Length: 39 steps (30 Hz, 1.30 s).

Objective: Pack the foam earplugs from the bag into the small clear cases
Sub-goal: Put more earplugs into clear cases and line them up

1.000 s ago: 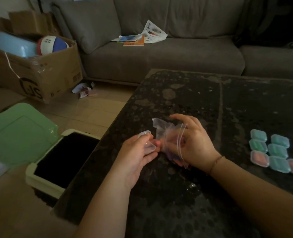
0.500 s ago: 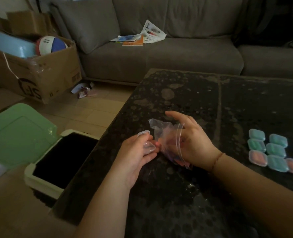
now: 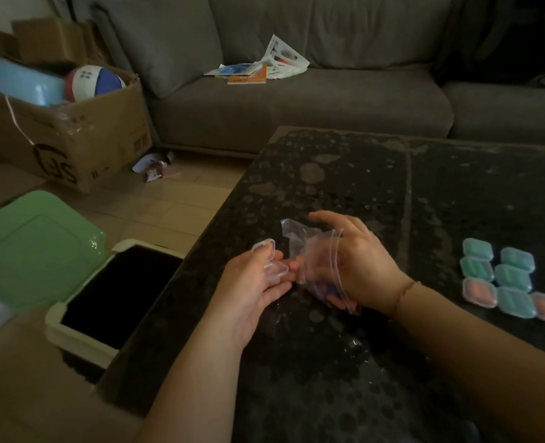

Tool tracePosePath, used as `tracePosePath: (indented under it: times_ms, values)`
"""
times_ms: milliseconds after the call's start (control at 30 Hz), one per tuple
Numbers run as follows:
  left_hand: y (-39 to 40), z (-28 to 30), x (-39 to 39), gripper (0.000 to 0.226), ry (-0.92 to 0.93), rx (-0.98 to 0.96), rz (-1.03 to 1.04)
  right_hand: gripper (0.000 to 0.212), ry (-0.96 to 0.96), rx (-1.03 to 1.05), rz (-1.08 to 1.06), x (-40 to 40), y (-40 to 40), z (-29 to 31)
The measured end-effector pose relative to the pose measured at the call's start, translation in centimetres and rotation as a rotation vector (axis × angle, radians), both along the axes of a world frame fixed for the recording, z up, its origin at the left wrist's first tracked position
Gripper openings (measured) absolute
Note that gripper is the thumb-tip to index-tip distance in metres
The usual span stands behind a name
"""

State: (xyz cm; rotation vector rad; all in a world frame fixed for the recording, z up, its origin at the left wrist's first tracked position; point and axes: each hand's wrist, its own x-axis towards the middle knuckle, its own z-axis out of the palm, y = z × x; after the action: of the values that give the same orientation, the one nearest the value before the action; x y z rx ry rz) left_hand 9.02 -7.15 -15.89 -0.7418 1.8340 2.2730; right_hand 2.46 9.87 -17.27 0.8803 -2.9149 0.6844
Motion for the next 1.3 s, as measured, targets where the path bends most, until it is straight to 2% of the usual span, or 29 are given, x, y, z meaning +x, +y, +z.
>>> tracePosePath:
  times_ms: [167,267,333,400,500,567,667,800,867,933,1067,1300]
  values:
    - [0.1,0.4,0.2,0.023,-0.003,-0.009,-0.006,0.039,-0.066,-0.056,-0.002,0.1,0.4,0.0]
    - [0.1,0.6,0.4,0.026,-0.002,-0.011,-0.015,0.038,-0.051,-0.072,-0.021,0.3,0.4,0.0]
    - [0.0,0.7,0.6,0.026,0.004,-0.018,-0.02,0.03,-0.038,-0.115,-0.04,0.7,0.8,0.4]
    - [-0.1,0.9,0.8,0.024,0.003,-0.021,-0.006,0.024,-0.026,-0.141,-0.07,1.4,2.0,0.8]
    - [-0.3,1.3,1.3,0.023,0.001,-0.004,0.027,0.026,-0.031,-0.161,-0.134,2.7,4.8,1.4]
    - [-0.4,1.6,1.7,0.024,0.01,0.024,0.051,0.019,-0.049,-0.262,-0.209,3.7,6.4,2.0]
    - [-0.4,2.0,2.5,0.026,0.017,0.14,0.073,0.018,-0.088,-0.544,-0.299,5.4,6.9,3.2]
    - [0.1,2.5,4.0,0.02,0.017,0.296,0.03,0.018,-0.24,-0.768,-0.161,7.5,3.8,5.8]
    - [0.4,2.7,4.5,0.02,0.028,0.326,-0.023,0.022,-0.3,-0.711,-0.041,8.4,1.7,6.5]
    - [0.7,2.8,4.6,0.03,0.044,0.333,-0.09,0.027,-0.255,-0.564,-0.007,8.7,0.0,6.4]
    - [0.8,2.7,4.6,0.039,0.056,0.322,-0.149,0.028,-0.12,-0.328,-0.071,8.4,-2.1,5.9]
    - [1.1,2.8,4.7,0.031,0.016,0.315,-0.175,0.026,-0.138,-0.151,-0.179,7.3,-2.9,5.3]
